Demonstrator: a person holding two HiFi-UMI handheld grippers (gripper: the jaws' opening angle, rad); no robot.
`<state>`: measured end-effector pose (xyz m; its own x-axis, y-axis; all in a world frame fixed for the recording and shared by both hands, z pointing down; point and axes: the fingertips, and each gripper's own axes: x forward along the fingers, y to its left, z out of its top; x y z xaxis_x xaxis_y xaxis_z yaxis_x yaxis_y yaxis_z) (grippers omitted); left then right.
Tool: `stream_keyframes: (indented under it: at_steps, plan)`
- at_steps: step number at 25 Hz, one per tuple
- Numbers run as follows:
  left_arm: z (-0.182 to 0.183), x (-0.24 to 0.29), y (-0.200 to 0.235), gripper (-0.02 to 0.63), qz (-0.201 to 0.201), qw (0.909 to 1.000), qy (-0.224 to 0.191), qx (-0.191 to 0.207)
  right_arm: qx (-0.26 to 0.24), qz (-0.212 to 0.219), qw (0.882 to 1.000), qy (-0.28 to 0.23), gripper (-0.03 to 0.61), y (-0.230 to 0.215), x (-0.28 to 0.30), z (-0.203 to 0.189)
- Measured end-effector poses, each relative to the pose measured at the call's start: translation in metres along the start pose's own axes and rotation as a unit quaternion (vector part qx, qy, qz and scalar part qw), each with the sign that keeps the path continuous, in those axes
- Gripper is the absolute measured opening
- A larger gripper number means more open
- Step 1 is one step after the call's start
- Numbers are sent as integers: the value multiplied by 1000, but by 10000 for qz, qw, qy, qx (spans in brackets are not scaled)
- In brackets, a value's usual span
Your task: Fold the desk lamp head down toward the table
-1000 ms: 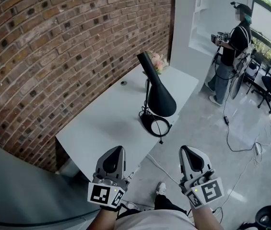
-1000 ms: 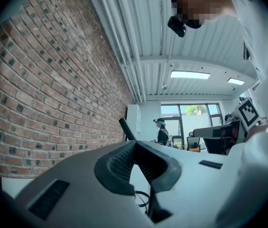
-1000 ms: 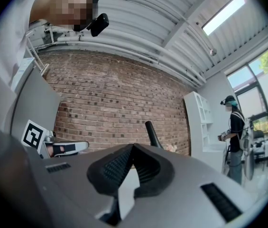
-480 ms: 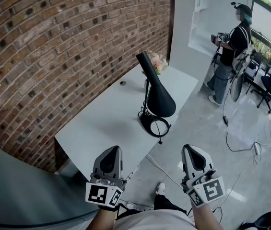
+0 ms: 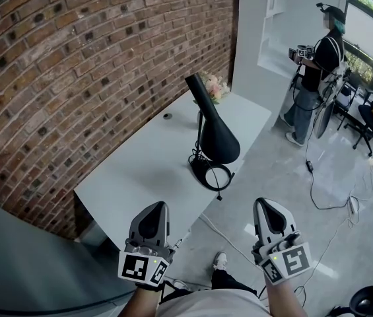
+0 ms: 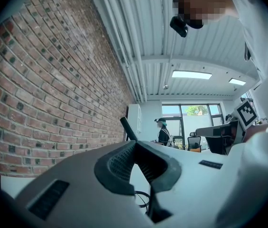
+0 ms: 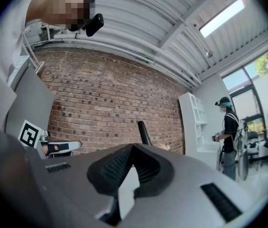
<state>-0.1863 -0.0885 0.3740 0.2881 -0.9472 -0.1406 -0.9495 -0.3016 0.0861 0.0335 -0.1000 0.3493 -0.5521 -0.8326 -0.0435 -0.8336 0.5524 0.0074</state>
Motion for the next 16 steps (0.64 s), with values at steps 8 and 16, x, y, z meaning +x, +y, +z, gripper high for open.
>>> stream_keyframes:
  at_steps: [8, 16]
  plan:
    - [2, 1, 1, 6, 34, 10000, -18, -1, -19, -2, 10000, -6, 17, -6, 0, 1]
    - [-1, 2, 3, 6, 41, 10000, -1, -51, -56, 23, 10000, 6, 17, -6, 4, 2]
